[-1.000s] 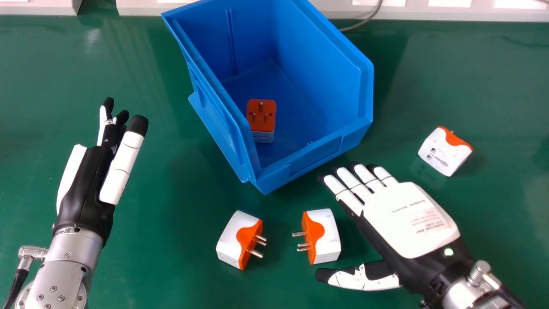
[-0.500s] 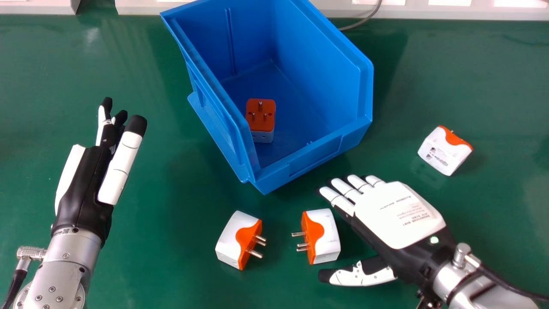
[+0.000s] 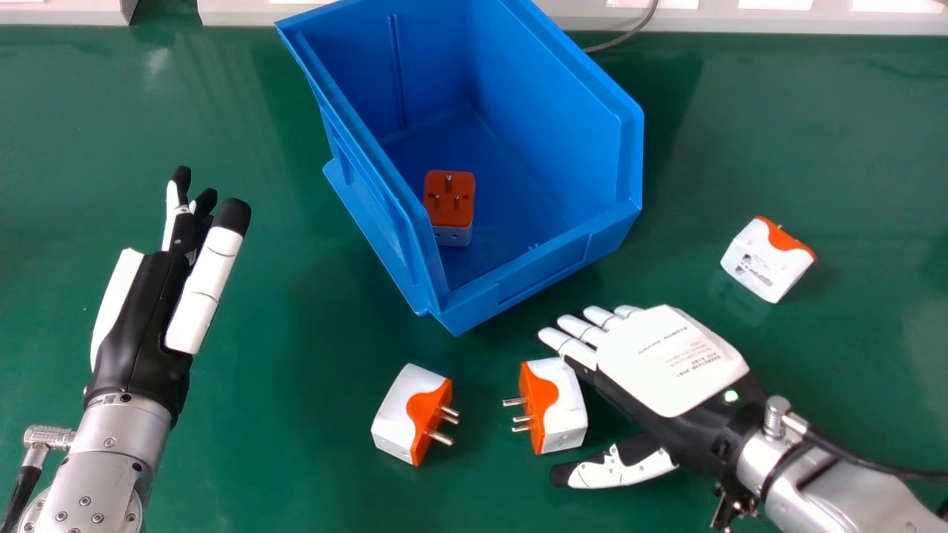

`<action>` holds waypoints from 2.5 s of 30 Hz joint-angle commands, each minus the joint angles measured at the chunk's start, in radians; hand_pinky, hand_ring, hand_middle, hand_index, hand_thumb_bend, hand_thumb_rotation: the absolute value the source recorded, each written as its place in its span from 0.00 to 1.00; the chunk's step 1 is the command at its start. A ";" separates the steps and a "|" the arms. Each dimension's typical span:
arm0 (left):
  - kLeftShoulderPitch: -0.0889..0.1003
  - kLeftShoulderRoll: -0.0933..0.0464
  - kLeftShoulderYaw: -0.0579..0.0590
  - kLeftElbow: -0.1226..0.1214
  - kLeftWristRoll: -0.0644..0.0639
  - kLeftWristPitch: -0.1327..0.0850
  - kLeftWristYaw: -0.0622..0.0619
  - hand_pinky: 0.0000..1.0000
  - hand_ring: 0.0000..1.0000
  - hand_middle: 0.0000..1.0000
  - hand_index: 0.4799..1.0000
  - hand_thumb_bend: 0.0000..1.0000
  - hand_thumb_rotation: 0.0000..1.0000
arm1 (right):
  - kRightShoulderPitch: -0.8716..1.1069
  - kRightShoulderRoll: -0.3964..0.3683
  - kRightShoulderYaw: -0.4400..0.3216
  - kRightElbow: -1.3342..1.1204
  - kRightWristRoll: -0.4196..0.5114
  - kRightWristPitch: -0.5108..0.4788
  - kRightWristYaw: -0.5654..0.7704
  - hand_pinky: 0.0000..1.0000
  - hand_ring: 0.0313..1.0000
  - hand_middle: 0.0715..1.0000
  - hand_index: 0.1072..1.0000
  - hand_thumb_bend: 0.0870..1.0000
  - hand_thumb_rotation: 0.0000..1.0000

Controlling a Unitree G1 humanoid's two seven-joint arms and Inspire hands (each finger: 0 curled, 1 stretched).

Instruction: Pick all objects and put in blue box

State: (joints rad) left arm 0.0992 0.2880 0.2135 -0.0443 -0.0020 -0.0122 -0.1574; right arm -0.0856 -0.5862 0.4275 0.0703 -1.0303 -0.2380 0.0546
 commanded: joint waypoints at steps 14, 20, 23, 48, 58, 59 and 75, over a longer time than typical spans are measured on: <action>0.004 0.009 0.008 -0.058 -0.008 0.018 -0.002 1.00 1.00 1.00 1.00 0.82 1.00 | -0.116 0.046 0.075 0.187 0.002 -0.048 -0.122 0.30 0.31 0.32 0.48 0.45 0.22; 0.006 0.010 0.010 -0.065 -0.009 0.024 -0.003 1.00 1.00 1.00 1.00 0.81 1.00 | -0.118 0.051 0.071 0.220 0.029 -0.056 -0.163 0.14 0.16 0.18 0.44 0.46 0.16; 0.004 0.010 0.010 -0.062 -0.010 0.025 -0.004 1.00 1.00 1.00 1.00 0.81 1.00 | -0.108 0.044 0.061 0.195 0.039 -0.047 -0.148 0.11 0.13 0.15 0.43 0.46 0.15; 0.003 0.019 0.016 -0.063 -0.015 0.021 -0.027 1.00 1.00 1.00 1.00 0.83 1.00 | -0.002 0.016 0.007 -0.029 0.098 0.033 -0.066 0.03 0.04 0.08 0.41 0.46 0.12; 0.000 0.023 0.022 -0.053 -0.020 0.008 -0.038 1.00 1.00 1.00 1.00 0.81 1.00 | 0.114 -0.001 -0.081 -0.250 0.152 0.071 0.044 0.05 0.07 0.11 0.41 0.45 0.13; 0.000 0.023 0.022 -0.050 -0.020 0.006 -0.039 1.00 1.00 1.00 1.00 0.81 1.00 | 0.124 -0.002 -0.090 -0.271 0.156 0.074 0.054 0.05 0.07 0.11 0.41 0.45 0.13; -0.018 0.031 0.032 -0.016 -0.023 -0.003 -0.045 1.00 1.00 1.00 1.00 0.79 1.00 | 0.173 0.065 -0.302 -0.620 0.211 0.160 0.133 0.05 0.07 0.10 0.41 0.45 0.14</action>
State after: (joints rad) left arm 0.0927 0.3027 0.2390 -0.0534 -0.0186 0.0015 -0.2008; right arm 0.1224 -0.5377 0.1492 -0.5068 -0.8288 -0.0863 0.1850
